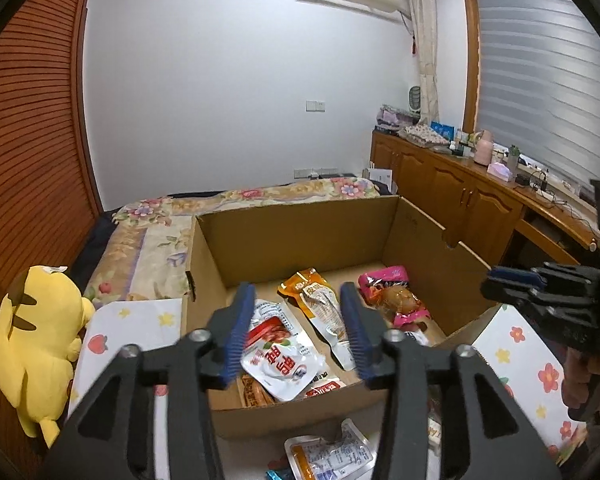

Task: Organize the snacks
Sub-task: 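Withdraw both open tools from the box toward the remaining snacks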

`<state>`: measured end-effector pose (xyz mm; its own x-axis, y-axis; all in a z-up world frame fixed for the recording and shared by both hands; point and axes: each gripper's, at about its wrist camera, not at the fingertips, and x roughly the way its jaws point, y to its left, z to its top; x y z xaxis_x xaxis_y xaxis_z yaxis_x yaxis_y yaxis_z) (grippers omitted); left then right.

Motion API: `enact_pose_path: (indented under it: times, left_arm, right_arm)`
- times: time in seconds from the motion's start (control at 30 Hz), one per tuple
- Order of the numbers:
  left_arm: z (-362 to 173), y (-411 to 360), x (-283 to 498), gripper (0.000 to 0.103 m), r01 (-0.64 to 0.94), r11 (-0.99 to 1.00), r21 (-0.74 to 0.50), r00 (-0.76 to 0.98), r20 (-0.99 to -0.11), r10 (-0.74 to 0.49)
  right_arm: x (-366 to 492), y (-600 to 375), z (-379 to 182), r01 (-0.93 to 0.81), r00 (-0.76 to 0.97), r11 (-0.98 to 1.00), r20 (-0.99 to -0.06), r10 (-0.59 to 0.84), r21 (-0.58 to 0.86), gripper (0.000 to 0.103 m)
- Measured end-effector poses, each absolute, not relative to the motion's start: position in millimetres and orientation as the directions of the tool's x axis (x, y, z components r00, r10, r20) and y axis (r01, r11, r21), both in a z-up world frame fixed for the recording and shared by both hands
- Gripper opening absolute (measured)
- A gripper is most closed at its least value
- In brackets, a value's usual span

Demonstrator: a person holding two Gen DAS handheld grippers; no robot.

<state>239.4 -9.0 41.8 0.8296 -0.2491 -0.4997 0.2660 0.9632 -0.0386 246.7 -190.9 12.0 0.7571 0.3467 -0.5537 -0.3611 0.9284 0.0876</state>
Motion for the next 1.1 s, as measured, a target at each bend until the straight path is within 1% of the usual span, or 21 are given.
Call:
enact_pose_path:
  times: [0.07, 0.13, 0.17, 0.2, 0.23, 0.27, 0.3, 0.43, 0.67, 0.73, 0.77, 0.8, 0.83, 0.87, 1.1]
  left_arm:
    - [43, -7, 233, 0.049, 0.266, 0.964, -0.03, 0.835, -0.492, -0.246]
    - [42, -6, 226, 0.055, 0.271, 0.962, -0.016, 0.836, -0.491, -0.244]
    - [42, -5, 223, 0.063, 0.276, 0.961, -0.013, 0.838, -0.486, -0.247]
    - [41, -4, 218, 0.074, 0.278, 0.961, -0.01, 0.844, -0.476, -0.249]
    - [40, -4, 211, 0.08, 0.278, 0.96, -0.007, 0.853, -0.457, -0.251]
    - [40, -4, 206, 0.089, 0.278, 0.96, -0.004, 0.859, -0.446, -0.251]
    - [38, -4, 199, 0.092, 0.281, 0.96, 0.002, 0.864, -0.436, -0.252]
    - [27, -3, 183, 0.092, 0.287, 0.958, 0.006, 0.862, -0.438, -0.255]
    - [-1, -1, 164, 0.092, 0.3, 0.954, -0.026, 0.833, -0.479, -0.275]
    - [-7, -1, 163, 0.092, 0.298, 0.954, -0.036, 0.827, -0.49, -0.277]
    - [-11, 0, 162, 0.092, 0.294, 0.955, -0.039, 0.824, -0.495, -0.274]
    - [-15, 0, 161, 0.092, 0.289, 0.956, -0.042, 0.823, -0.5, -0.271]
    - [-17, 0, 161, 0.092, 0.286, 0.957, -0.046, 0.821, -0.504, -0.269]
    - [-21, 1, 160, 0.092, 0.282, 0.958, -0.051, 0.819, -0.507, -0.268]
    - [-44, 3, 154, 0.092, 0.257, 0.965, -0.053, 0.808, -0.536, -0.245]
  right_arm:
    - [235, -191, 13, -0.374, 0.762, 0.924, -0.541, 0.355, 0.079, 0.023]
    - [222, -193, 14, -0.388, 0.765, 0.918, -0.529, 0.368, 0.077, 0.025]
    - [213, -194, 13, -0.398, 0.762, 0.914, -0.525, 0.379, 0.082, 0.026]
    - [208, -195, 12, -0.406, 0.758, 0.91, -0.525, 0.387, 0.084, 0.028]
    - [203, -196, 10, -0.411, 0.756, 0.908, -0.525, 0.39, 0.082, 0.029]
    - [199, -197, 9, -0.414, 0.755, 0.907, -0.526, 0.392, 0.081, 0.03]
    - [195, -198, 6, -0.418, 0.751, 0.905, -0.531, 0.393, 0.077, 0.031]
    - [185, -202, -7, -0.427, 0.735, 0.902, -0.554, 0.39, 0.069, 0.031]
    - [188, -215, -34, -0.4, 0.715, 0.914, -0.6, 0.36, 0.071, 0.045]
    - [190, -219, -40, -0.39, 0.709, 0.917, -0.609, 0.355, 0.081, 0.052]
    - [191, -221, -43, -0.383, 0.707, 0.92, -0.613, 0.352, 0.086, 0.059]
    - [193, -222, -46, -0.372, 0.708, 0.924, -0.616, 0.344, 0.088, 0.069]
    - [194, -223, -48, -0.361, 0.71, 0.928, -0.619, 0.335, 0.088, 0.074]
    - [196, -225, -52, -0.35, 0.71, 0.932, -0.623, 0.327, 0.09, 0.083]
    - [213, -219, -75, -0.32, 0.675, 0.942, -0.674, 0.3, 0.099, 0.087]
